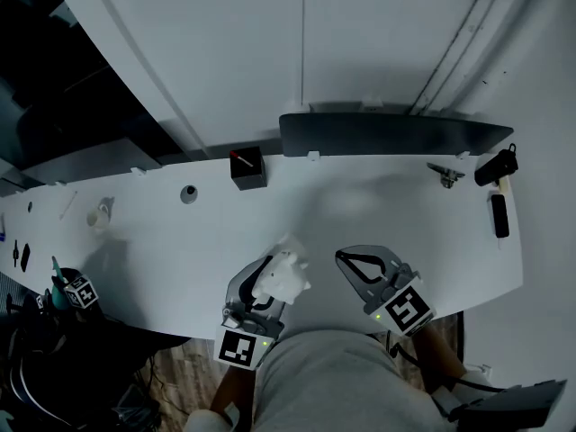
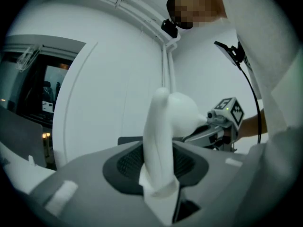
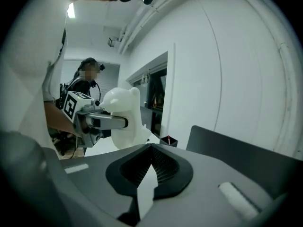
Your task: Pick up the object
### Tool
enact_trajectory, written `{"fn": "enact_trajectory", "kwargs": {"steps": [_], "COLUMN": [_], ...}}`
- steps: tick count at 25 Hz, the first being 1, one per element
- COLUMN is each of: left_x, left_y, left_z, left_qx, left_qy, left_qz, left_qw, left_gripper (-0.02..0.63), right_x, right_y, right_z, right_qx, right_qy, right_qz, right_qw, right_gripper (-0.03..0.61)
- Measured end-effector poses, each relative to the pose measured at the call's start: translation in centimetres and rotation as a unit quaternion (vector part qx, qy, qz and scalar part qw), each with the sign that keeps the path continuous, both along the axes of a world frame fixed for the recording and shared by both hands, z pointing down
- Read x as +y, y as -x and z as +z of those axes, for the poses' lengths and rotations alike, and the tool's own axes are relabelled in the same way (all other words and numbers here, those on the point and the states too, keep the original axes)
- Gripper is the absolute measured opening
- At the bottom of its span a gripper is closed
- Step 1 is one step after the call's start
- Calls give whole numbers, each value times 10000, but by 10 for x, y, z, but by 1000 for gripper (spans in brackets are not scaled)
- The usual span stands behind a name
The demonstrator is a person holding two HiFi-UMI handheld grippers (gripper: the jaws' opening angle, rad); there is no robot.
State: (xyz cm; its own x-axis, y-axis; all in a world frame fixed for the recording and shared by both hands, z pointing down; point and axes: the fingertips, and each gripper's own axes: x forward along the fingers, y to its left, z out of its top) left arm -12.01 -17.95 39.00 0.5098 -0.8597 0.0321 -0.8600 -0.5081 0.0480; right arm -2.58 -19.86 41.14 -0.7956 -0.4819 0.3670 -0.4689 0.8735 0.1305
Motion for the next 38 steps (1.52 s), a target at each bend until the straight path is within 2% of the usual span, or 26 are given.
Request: {"fn": "enact_trajectory", "kwargs": {"steps": [7,12,17,27,38], "left_x": [6,10,14,37,67], "left_y": [2,10,11,-4,-32], "left_z": [15,27,27,39,27], "left_qx": [-76,-121,100,275,102], "left_qy": [198,312,388,457,266], "left_qz": [-315,-458,-360,186,44], "left_qw": [9993,9984,9985,9984,9996], "left_gripper": [141,141,141,141,141], "right_x": [6,15,24,57,87], "right_y": [13,18,19,5,-12], "right_z": [16,30,35,40,21], "right_qx": [135,198,219,296,68], "right_qy": [142,354,447,483,156], "right_qz": [677,953,1236,1791,1801], "right_qw": [9975,9946,9911,9822,9835], "right_gripper": [2,2,2,2,2]}}
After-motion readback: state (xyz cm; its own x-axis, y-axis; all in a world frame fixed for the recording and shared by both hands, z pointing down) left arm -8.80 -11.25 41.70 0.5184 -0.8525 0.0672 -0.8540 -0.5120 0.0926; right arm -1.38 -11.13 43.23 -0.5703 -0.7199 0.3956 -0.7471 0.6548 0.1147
